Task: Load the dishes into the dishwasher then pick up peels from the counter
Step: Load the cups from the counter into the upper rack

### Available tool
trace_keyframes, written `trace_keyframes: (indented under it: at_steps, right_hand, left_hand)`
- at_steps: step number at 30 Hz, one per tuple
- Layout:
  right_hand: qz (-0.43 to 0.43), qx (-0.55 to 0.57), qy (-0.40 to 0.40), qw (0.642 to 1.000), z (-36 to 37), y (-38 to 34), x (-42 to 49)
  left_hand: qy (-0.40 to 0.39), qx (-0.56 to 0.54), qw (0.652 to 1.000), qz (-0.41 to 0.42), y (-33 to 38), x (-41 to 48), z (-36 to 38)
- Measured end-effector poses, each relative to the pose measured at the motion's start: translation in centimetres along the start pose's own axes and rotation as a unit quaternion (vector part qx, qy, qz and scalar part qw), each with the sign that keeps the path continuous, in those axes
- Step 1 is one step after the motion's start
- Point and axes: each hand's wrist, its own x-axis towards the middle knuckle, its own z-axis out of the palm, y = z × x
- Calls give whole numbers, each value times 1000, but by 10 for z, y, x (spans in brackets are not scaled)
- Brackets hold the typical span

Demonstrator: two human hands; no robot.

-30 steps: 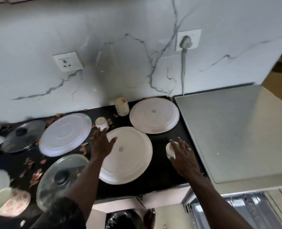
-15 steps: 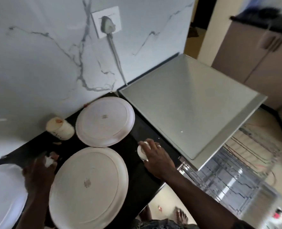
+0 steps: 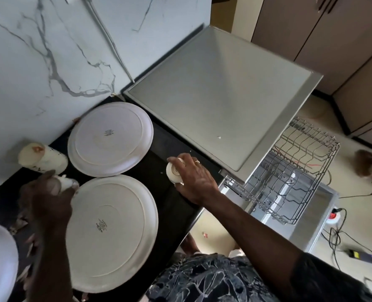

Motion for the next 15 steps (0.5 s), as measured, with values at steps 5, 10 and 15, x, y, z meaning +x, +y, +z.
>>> trace_keyframes:
  at_steps: [5,10,15]
  right_hand:
    - [17,34,47,998,-17,23,-8]
    - [43,51,87,994,-55,63,-27]
    - [103,33,110,988,-96,117,-62]
  left_hand:
    - [-3,43,997,61,119,-27,42]
    - [-83,11,993,87,195,-53,95]
    - [-155,-65,971,171,271,-83,146]
